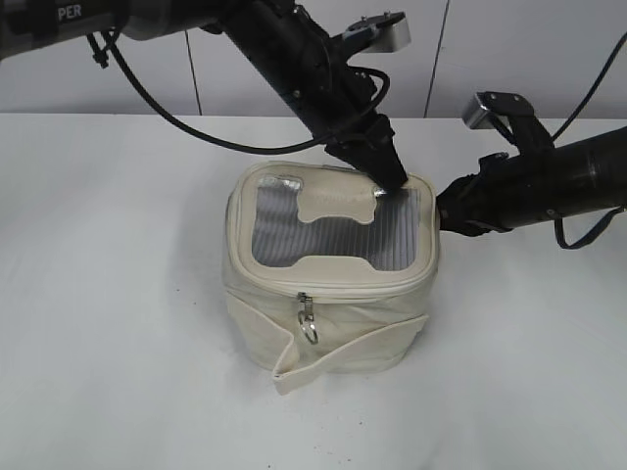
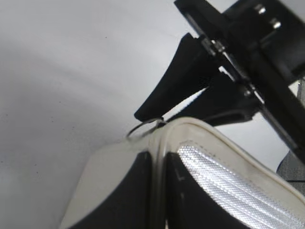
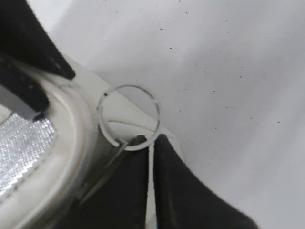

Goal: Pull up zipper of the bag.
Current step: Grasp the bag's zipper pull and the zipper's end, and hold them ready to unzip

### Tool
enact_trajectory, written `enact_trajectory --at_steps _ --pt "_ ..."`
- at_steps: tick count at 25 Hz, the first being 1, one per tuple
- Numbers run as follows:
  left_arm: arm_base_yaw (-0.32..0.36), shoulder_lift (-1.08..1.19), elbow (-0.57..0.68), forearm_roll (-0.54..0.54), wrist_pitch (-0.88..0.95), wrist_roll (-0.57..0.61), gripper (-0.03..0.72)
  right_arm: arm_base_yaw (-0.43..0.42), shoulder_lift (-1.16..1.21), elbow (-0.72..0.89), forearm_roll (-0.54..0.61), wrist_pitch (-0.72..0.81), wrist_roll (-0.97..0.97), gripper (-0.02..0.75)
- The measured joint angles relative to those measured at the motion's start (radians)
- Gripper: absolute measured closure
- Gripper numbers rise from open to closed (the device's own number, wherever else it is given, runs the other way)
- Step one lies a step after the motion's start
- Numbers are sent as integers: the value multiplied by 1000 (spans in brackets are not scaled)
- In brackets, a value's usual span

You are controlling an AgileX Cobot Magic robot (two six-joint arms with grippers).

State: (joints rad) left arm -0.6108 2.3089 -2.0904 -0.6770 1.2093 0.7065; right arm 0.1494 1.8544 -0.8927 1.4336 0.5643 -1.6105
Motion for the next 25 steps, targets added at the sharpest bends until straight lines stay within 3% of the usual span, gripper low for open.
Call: enact_trajectory --at_steps 2,4,11,13,25 --pt "0 0 0 -1 0 0 633 0 4 -7 7 0 10 722" --pt "0 0 0 -1 0 0 633 0 4 -10 -35 0 76 733" --pt "-1 0 0 3 0 0 633 0 -70 -10 -417 30 491 733" --pt "-1 0 0 4 0 0 633 0 -109 -10 -478 51 558 733" --pt "-1 0 0 6 -1 0 634 0 -182 -10 -556 142 631 733"
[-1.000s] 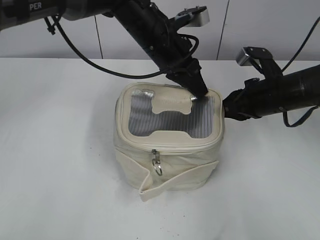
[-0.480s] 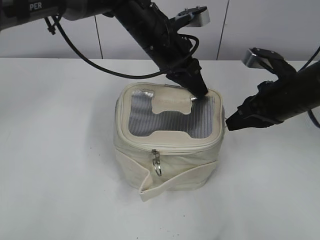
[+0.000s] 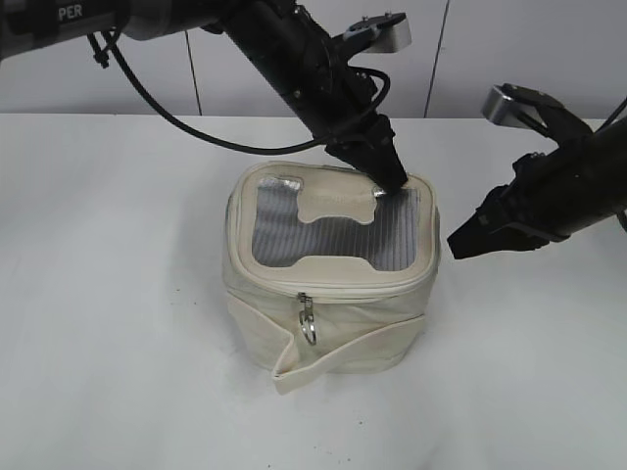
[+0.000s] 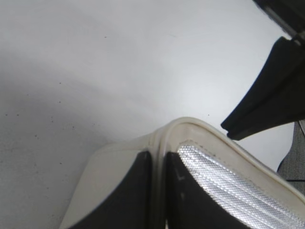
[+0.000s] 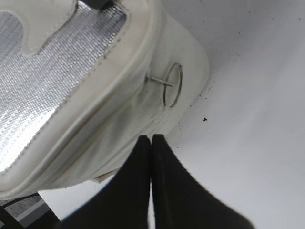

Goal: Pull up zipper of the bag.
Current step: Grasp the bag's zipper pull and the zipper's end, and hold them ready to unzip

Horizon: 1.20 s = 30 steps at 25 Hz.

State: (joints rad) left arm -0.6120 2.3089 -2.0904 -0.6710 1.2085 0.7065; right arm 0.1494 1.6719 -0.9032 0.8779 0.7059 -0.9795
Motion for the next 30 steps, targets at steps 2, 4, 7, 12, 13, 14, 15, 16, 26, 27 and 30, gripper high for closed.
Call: enact_trajectory --at_steps 2,4,7,12,13,14,15,16,26,27,30 --pt "0 0 0 0 0 0 634 0 0 0 -12 -9 3 704" --pt "0 0 0 0 0 0 634 0 0 0 -22 -14 2 619" --pt "0 0 0 0 0 0 634 0 8 0 -30 -15 -40 419" --pt "0 0 0 -1 0 0 634 0 56 0 53 -55 -193 279" --pt "0 0 0 -1 0 0 634 0 65 0 85 -63 -228 276" --pt "0 0 0 -1 0 0 634 0 73 0 114 -73 -260 274" --pt "0 0 0 -1 0 0 634 0 82 0 136 -80 -286 274" --pt "0 0 0 0 0 0 634 0 92 0 161 -89 -316 274" --pt "0 0 0 -1 0 0 634 0 210 -52 350 -119 -480 711" --pt "0 0 0 0 -1 0 634 0 209 -53 338 -113 -456 731" --pt "0 0 0 0 -1 0 634 0 190 -53 230 -111 -304 733"
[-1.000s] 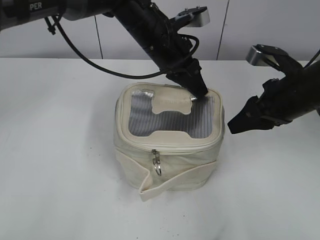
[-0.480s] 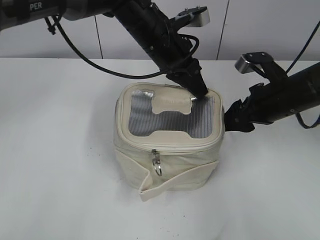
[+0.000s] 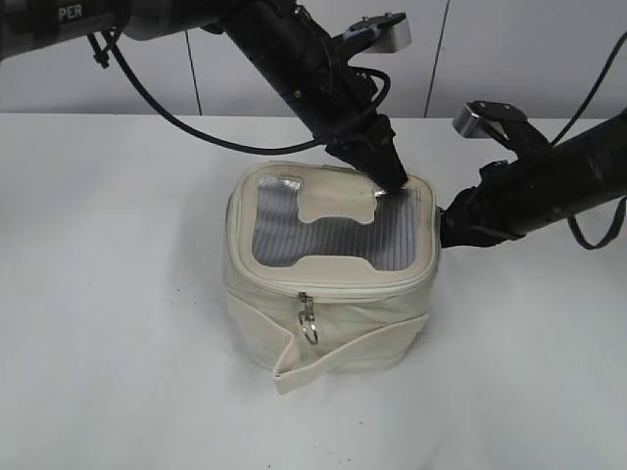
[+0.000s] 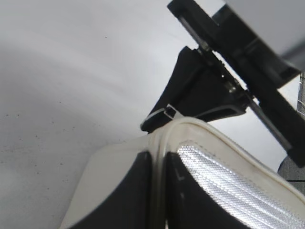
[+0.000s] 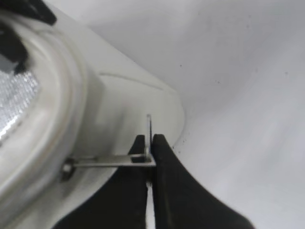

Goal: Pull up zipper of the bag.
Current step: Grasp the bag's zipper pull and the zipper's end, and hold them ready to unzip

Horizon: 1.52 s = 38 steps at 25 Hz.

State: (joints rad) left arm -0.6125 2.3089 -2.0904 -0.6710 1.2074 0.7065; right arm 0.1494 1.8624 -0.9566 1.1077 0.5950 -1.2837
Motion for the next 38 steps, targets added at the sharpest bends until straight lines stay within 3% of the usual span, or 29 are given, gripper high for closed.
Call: enact_trajectory --at_steps 6,24,38 --pt "0 0 0 0 0 0 634 0 -66 -2 -215 62 264 733" --pt "0 0 0 0 1 0 634 0 -112 -5 -321 257 423 733" --pt "-4 0 0 -8 10 1 634 3 -291 75 -426 327 562 733"
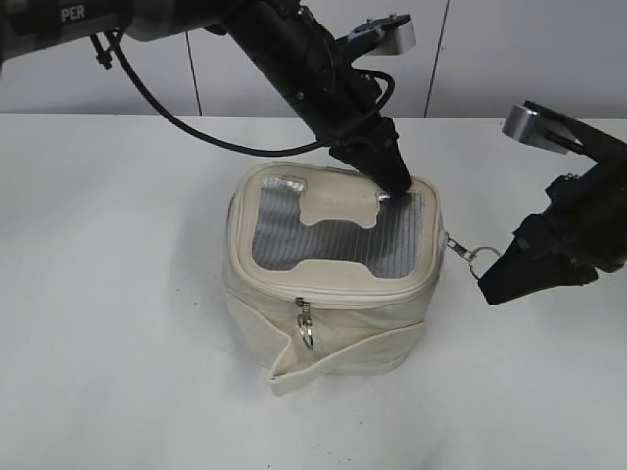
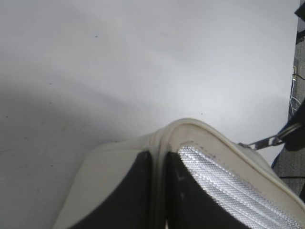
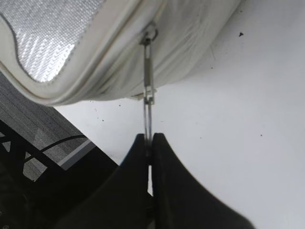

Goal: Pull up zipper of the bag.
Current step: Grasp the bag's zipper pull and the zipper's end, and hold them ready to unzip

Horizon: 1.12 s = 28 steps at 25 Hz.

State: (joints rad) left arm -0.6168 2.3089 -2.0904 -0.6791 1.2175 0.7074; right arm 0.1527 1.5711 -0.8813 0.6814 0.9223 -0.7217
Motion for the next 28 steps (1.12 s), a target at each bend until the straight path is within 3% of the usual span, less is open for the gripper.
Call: enact_trajectory --at_steps 9,15,19,28 --pt "-4 0 0 -5 8 -9 634 126 -95 79 -28 7 84 733" --pt "-4 0 0 -3 9 -43 634 304 -105 88 -39 -20 154 733" --pt "-4 0 0 -3 9 -61 635 416 -105 87 22 -113 165 733" --pt "-4 0 0 1 10 -65 635 570 33 -83 97 -212 172 733"
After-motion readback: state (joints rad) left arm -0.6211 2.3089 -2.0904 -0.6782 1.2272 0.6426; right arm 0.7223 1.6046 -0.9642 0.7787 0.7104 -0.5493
